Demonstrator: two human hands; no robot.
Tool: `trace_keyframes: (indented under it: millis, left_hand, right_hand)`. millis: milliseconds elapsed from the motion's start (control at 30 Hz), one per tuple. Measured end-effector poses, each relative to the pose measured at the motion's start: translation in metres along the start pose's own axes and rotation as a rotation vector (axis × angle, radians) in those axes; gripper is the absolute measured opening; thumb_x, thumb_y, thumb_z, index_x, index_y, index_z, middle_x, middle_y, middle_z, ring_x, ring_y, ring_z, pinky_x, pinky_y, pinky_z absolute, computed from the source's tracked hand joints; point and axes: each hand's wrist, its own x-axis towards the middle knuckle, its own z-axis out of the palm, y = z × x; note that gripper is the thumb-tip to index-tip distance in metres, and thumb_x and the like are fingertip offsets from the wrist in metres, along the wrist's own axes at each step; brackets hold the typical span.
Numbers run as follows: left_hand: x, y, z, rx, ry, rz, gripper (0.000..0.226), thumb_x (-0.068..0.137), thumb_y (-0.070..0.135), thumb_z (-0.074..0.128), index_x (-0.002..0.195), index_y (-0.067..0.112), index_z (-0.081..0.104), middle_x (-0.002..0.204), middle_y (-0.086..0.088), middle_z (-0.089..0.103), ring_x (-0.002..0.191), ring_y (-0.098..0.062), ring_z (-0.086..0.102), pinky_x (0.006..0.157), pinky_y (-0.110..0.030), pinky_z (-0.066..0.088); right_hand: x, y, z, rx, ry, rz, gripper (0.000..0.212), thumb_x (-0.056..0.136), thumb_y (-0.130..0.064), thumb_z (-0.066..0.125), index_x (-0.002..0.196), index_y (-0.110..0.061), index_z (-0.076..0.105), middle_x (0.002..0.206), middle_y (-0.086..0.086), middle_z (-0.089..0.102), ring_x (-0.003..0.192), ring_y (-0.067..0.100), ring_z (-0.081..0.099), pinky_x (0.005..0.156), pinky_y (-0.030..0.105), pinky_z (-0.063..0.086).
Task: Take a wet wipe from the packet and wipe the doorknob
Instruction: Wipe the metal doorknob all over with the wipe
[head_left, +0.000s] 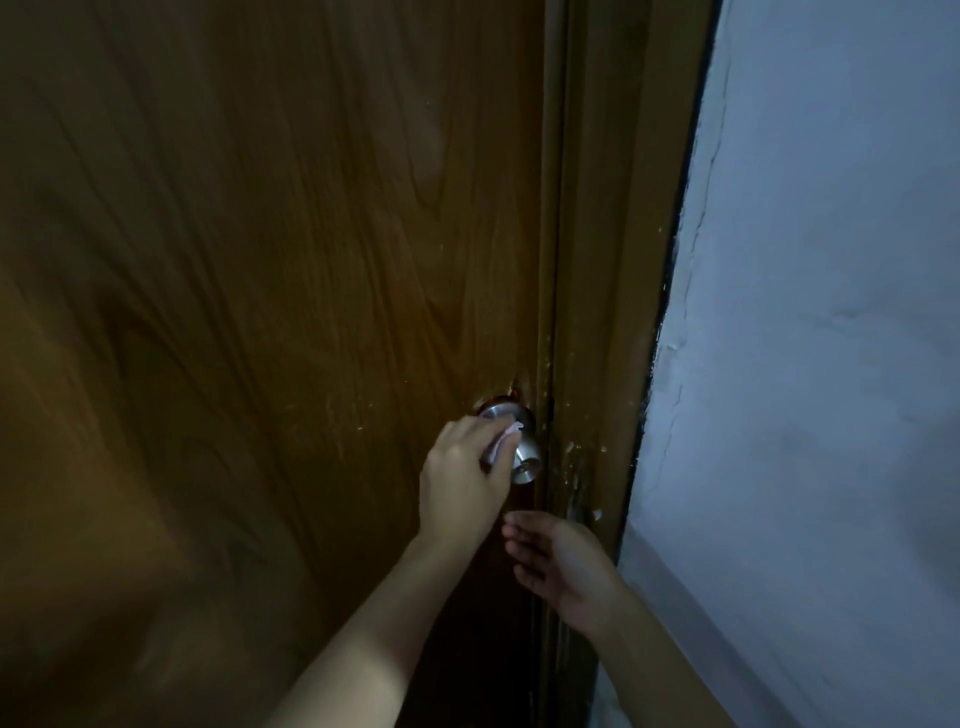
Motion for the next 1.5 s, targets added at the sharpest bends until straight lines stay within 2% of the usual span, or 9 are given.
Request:
trace_keyframes:
  millis: [200,400,600,800,933,1100,1233,1333,1500]
  left_hand:
    - [-0.001,-0.002,-0.002,0.141,-0.133,0.325,0.026,0.085,0.028,0.052,0.099,0.018,0.071,0.096,0.002,0.069,0.094,-0.004,0.048,0.076,-0.009,0.038]
    - [-0.002,-0.013,-0.004,0.302,-0.138,0.6,0.024,0.082,0.014,0.051,0.093,0.017,0.072,0.091,0.001,0.07,0.085,-0.008,0.045,0.066,-0.02,0.045]
    - [-0.008,-0.018,-0.011,0.266,-0.186,0.624,0.014,0.081,0.011,0.06,0.09,0.012,0.071,0.084,-0.002,0.067,0.077,-0.009,0.052,0.057,-0.022,0.05]
    - [0.006,-0.002,-0.011,0.246,-0.156,0.424,0.024,0.086,0.023,0.053,0.099,0.014,0.071,0.092,-0.002,0.069,0.083,-0.012,0.058,0.069,-0.017,0.046]
    - [0.006,-0.008,-0.012,0.196,-0.175,0.298,0.027,0.089,0.023,0.05,0.11,0.014,0.066,0.096,-0.004,0.068,0.087,-0.015,0.059,0.072,-0.023,0.049]
    - [-0.011,-0.01,-0.014,-0.179,-0.182,-0.229,0.028,0.091,0.017,0.052,0.116,0.011,0.062,0.104,-0.002,0.066,0.094,-0.01,0.063,0.078,-0.01,0.047]
    - [-0.021,-0.007,-0.015,-0.641,-0.334,-0.663,0.026,0.09,0.012,0.052,0.113,0.015,0.062,0.11,-0.001,0.069,0.099,-0.007,0.064,0.087,-0.024,0.051]
    - [-0.026,-0.004,-0.01,-0.717,-0.342,-0.758,0.03,0.089,0.014,0.053,0.115,0.027,0.058,0.11,0.006,0.068,0.106,-0.007,0.06,0.096,-0.03,0.044]
    - [-0.029,0.006,-0.006,-0.723,-0.356,-0.756,0.029,0.092,0.014,0.046,0.113,0.029,0.059,0.093,0.019,0.066,0.077,0.012,0.061,0.065,-0.01,0.04]
  right_hand:
    - [0.001,0.0,0.0,0.04,-0.01,0.023,0.014,0.088,-0.011,0.053,0.087,-0.009,0.067,0.085,0.007,0.064,0.079,0.019,0.056,0.073,0.033,0.043]
    - [-0.001,0.004,-0.004,0.025,0.014,0.052,0.012,0.085,-0.011,0.057,0.089,-0.008,0.068,0.085,0.007,0.066,0.079,0.018,0.058,0.071,0.033,0.044]
    - [-0.004,0.003,-0.017,0.024,0.047,0.042,0.015,0.086,-0.01,0.054,0.093,-0.006,0.067,0.084,0.007,0.065,0.077,0.019,0.057,0.067,0.032,0.043]
    - [-0.004,0.002,-0.01,0.117,0.054,0.006,0.022,0.092,-0.018,0.047,0.104,-0.011,0.064,0.095,0.009,0.067,0.087,0.022,0.061,0.071,0.035,0.047]
    - [0.0,-0.005,0.002,0.231,-0.13,-0.131,0.029,0.098,-0.026,0.034,0.12,-0.027,0.053,0.117,0.008,0.065,0.107,0.025,0.061,0.082,0.041,0.05]
    - [0.001,-0.012,0.011,0.062,-0.119,-0.222,0.029,0.098,-0.026,0.037,0.121,-0.025,0.054,0.115,0.006,0.065,0.104,0.021,0.062,0.083,0.04,0.05]
    - [0.001,-0.012,0.009,0.012,-0.056,-0.236,0.024,0.096,-0.022,0.041,0.109,-0.027,0.061,0.109,0.001,0.065,0.103,0.018,0.058,0.084,0.039,0.048]
    - [0.001,-0.01,0.011,0.05,-0.119,-0.253,0.025,0.091,-0.011,0.049,0.106,-0.022,0.065,0.114,0.002,0.064,0.106,0.018,0.059,0.084,0.038,0.05]
    - [0.003,0.004,0.018,-0.012,0.244,-0.469,0.021,0.08,-0.004,0.066,0.098,-0.015,0.07,0.09,0.003,0.073,0.08,0.011,0.07,0.062,0.021,0.055]
